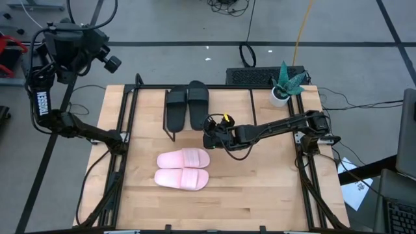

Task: Pick and place slides into the shelf
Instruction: Put the black slide on the shelf

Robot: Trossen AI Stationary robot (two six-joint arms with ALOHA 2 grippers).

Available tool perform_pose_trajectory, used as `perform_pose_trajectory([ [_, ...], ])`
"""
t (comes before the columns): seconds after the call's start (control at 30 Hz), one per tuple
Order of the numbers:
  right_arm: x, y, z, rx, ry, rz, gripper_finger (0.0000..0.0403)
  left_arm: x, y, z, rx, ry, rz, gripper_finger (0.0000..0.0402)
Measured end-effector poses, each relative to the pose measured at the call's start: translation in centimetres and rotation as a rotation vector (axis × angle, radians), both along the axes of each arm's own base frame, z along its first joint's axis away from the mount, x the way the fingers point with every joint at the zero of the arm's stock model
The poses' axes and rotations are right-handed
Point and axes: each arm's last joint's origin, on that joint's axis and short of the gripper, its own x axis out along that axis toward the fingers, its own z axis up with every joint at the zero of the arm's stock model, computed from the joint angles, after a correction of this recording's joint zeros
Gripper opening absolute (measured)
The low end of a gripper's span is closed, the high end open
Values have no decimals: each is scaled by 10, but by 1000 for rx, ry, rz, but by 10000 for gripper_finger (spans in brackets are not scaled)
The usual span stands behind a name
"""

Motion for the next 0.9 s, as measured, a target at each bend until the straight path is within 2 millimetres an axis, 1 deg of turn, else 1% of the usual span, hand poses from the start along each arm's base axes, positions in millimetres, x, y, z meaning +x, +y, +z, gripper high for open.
perform_pose_trajectory([
  [0.9,1,1,-1,56,-8,23,21,0,0,0,0,1,-1,88],
])
